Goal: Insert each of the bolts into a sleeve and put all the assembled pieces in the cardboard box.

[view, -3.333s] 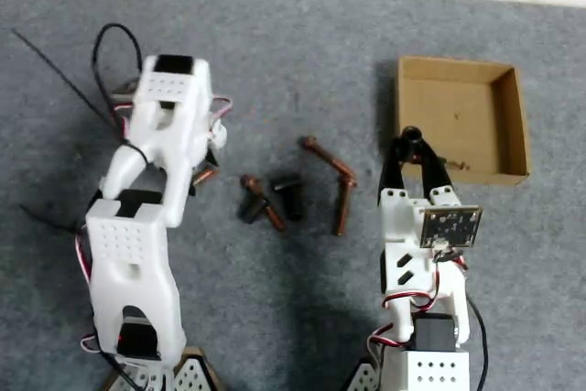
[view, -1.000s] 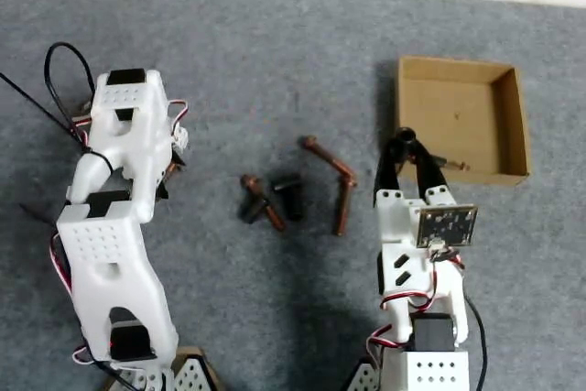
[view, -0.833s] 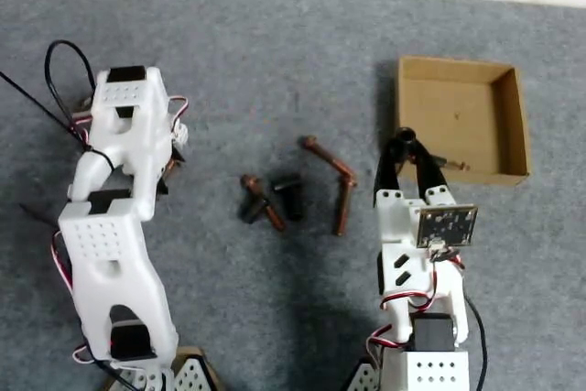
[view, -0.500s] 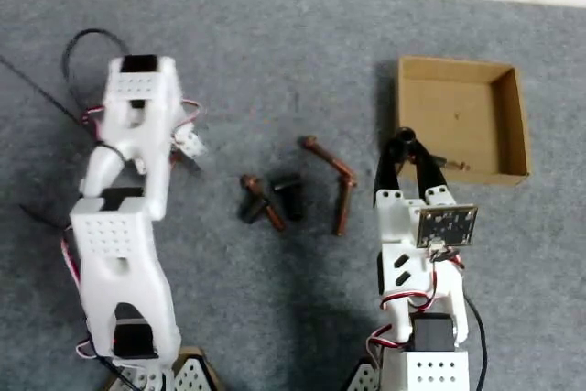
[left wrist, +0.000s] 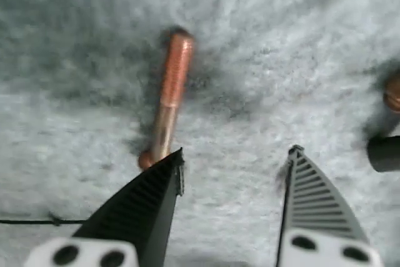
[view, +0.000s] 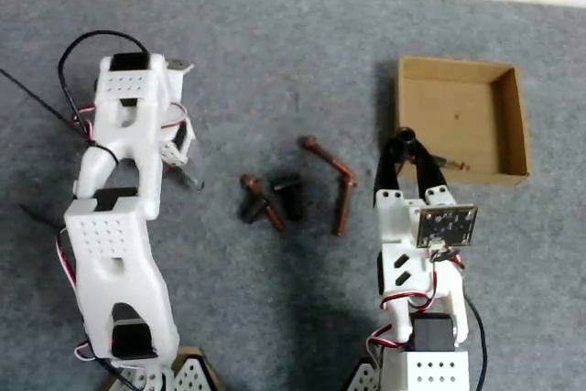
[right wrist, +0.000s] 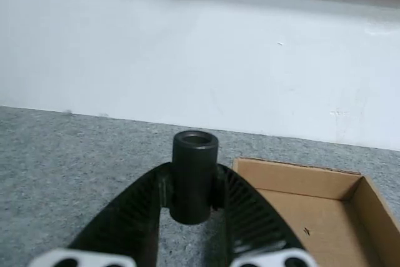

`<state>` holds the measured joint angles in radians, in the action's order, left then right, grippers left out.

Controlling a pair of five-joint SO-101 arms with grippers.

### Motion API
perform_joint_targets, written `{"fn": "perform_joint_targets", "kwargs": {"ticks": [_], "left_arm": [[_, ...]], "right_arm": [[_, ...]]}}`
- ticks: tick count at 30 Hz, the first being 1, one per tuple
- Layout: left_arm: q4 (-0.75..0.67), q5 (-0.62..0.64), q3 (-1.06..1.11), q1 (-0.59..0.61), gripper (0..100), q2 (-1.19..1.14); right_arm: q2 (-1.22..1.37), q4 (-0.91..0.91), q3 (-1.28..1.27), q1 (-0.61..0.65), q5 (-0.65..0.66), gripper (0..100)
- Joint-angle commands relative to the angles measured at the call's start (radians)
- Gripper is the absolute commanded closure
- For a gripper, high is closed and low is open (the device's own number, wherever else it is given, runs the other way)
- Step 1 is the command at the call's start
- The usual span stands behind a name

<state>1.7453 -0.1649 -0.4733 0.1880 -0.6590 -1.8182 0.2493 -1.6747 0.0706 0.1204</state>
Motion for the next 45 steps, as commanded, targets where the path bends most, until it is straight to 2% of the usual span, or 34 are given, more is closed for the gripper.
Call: {"fn": "perform_joint_targets", "kwargs": {"ticks": [1,5,16,22,24,28,30,35,37,40,45], "left_arm": [[0.014,-0.043,-0.113,0.054,75,0.025],[-0.026,-0.081,-0.097,0.073,75,0.022],[-0.318,-0.109,0.188,0.070,75,0.022],[-0.333,-0.106,0.211,0.073,75,0.022],[-0.333,-0.106,0.211,0.070,81,0.022],[-0.339,-0.110,0.208,0.068,100,0.024],[-0.333,-0.110,0.211,0.068,98,0.024],[-0.324,-0.117,0.171,0.051,100,0.056],[-0.255,-0.178,0.119,0.022,100,0.108],[-0.146,-0.348,0.061,-0.064,100,0.188],[0.026,-0.852,0.074,-0.185,100,0.255]], "right_arm": [[-0.019,0.002,-0.120,0.007,0.008,99.2],[-0.019,0.002,-0.120,0.007,0.008,99.2],[-0.019,0.002,-0.120,0.008,0.008,99.2],[-0.019,0.002,-0.120,0.008,0.008,99.2],[-0.019,0.002,-0.120,0.008,0.008,99.2],[-0.019,0.002,-0.120,0.008,0.008,99.2],[-0.019,0.002,-0.120,0.008,0.008,99.2],[-0.019,0.002,-0.120,0.008,0.008,99.2],[-0.019,0.002,-0.120,0.008,0.008,99.2],[-0.019,0.002,-0.120,0.008,0.008,99.2],[-0.019,0.002,-0.120,0.008,0.008,99.2]]}}
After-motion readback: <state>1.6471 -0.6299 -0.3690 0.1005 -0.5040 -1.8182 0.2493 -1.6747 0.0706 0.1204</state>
